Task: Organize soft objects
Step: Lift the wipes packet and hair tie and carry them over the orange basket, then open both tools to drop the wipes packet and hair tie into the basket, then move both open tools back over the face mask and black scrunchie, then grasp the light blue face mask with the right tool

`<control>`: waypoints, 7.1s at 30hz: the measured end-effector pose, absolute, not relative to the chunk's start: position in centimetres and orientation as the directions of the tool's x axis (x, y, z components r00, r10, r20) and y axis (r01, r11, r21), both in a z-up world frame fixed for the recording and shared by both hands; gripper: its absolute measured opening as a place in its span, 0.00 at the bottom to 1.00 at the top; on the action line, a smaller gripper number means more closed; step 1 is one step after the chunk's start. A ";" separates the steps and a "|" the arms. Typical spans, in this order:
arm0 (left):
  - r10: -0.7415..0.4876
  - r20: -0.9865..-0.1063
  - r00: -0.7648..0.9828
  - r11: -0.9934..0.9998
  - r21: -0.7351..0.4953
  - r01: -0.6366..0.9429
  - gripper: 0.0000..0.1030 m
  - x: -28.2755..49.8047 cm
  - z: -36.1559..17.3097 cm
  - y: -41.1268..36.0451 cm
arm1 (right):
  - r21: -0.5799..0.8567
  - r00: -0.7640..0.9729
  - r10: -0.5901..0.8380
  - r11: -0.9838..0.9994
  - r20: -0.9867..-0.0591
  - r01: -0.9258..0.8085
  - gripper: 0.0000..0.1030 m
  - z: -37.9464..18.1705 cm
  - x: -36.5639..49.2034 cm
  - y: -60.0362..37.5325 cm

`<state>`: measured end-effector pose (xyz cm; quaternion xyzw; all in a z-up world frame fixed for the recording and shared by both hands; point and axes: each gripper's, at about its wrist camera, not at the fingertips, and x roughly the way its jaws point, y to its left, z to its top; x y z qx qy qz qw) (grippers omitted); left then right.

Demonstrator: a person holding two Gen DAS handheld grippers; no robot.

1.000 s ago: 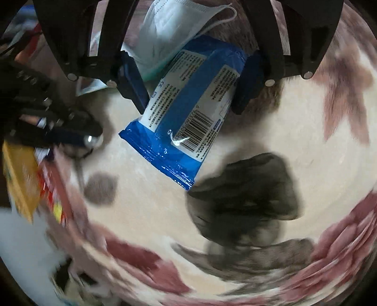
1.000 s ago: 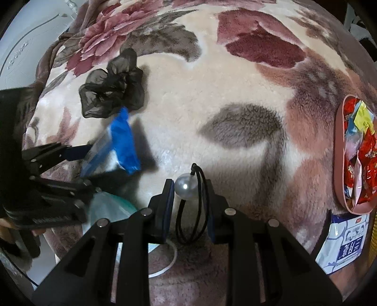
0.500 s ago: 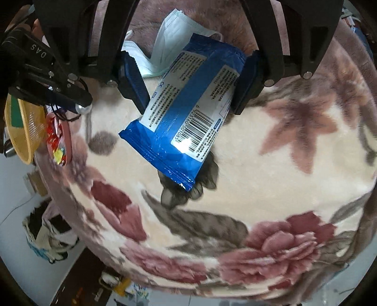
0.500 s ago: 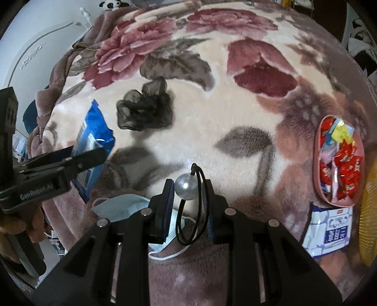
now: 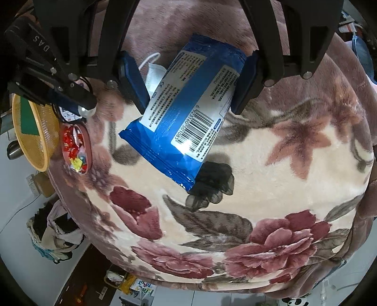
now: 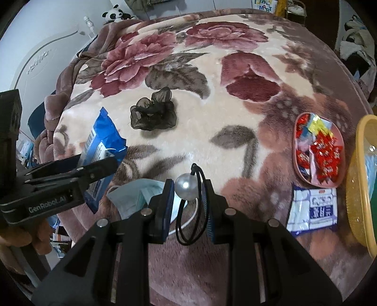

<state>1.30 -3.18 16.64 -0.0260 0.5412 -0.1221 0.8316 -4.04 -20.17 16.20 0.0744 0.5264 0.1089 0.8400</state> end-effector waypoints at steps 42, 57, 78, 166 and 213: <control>-0.294 -0.881 0.371 0.917 -0.151 0.369 0.70 -3.8 20.8 -16.8 | 0.258 0.559 0.158 0.961 -0.814 0.103 0.24 20.5 -12.0 -32.8; -0.307 -0.880 0.363 0.894 -0.136 0.428 0.70 -4.2 21.7 -21.8 | 0.278 0.580 0.137 0.947 -0.803 0.161 0.24 20.8 -13.2 -37.0; -0.411 -0.867 0.281 0.811 -0.208 0.546 0.70 -4.3 23.2 -32.8 | 0.286 0.612 0.046 0.910 -0.789 0.301 0.24 22.0 -14.5 -47.1; -0.270 -0.908 0.319 0.929 -0.159 0.334 0.99 0.5 18.7 -16.6 | 0.146 0.453 0.022 0.959 -0.891 0.241 1.00 18.6 -7.6 -34.2; -0.212 -0.946 0.244 0.975 -0.223 -0.021 0.99 8.9 8.8 5.2 | 0.165 0.079 0.239 0.841 -0.968 -0.515 0.17 6.0 0.5 -8.6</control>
